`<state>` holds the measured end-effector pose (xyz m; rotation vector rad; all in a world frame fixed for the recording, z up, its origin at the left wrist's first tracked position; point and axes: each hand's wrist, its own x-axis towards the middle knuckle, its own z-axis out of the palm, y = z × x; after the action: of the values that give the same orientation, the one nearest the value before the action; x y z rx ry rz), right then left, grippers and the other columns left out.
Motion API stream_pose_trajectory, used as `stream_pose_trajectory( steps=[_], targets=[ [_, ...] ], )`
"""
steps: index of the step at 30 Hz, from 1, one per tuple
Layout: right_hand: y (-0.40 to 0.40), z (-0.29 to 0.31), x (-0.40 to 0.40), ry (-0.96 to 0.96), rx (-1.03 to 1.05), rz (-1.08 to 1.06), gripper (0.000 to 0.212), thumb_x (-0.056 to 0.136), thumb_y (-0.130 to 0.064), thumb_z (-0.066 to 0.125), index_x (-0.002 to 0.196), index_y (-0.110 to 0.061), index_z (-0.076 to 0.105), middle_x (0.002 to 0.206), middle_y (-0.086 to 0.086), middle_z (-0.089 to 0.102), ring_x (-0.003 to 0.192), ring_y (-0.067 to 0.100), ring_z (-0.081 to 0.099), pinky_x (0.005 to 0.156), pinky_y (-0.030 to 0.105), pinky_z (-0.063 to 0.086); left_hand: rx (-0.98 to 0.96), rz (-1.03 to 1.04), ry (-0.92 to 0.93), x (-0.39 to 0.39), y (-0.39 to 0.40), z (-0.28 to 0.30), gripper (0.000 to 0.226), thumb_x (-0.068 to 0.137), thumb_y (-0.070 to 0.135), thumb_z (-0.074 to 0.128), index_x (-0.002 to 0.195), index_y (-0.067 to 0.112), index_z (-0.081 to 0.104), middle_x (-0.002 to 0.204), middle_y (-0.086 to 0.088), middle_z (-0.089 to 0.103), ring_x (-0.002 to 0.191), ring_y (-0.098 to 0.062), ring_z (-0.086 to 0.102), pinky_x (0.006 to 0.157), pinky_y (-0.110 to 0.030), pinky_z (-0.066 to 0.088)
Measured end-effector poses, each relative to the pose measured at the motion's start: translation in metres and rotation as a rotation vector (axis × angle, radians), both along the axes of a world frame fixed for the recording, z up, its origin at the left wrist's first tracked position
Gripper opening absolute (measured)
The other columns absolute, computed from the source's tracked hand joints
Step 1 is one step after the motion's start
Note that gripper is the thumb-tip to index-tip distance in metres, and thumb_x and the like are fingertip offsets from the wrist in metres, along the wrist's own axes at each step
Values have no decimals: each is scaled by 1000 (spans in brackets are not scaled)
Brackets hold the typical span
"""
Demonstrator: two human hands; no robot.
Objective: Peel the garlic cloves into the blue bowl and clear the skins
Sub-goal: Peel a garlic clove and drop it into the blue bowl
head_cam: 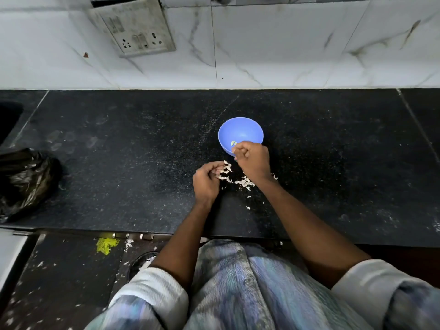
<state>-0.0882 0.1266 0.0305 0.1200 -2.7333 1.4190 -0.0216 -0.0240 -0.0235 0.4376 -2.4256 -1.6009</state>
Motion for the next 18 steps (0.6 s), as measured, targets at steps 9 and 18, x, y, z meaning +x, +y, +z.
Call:
stream_pose_trajectory(
  steps=[9, 18],
  targets=[
    [-25, -26, 21, -230, 280, 244, 13, 77, -15, 82, 86, -24, 78, 82, -7, 74, 80, 15, 70, 77, 36, 60, -71, 135, 11, 13, -22, -6, 53, 81, -22, 53, 107, 14, 81, 108, 2, 74, 97, -1, 67, 90, -8, 48],
    [-55, -29, 32, -90, 391, 230, 10, 92, -11, 70, 94, -20, 72, 101, 3, 61, 91, 28, 66, 69, 38, 53, -94, 196, -74, 19, -31, -10, 39, 86, -11, 64, 107, 18, 81, 104, 4, 72, 83, -10, 69, 82, -30, 60]
  ],
)
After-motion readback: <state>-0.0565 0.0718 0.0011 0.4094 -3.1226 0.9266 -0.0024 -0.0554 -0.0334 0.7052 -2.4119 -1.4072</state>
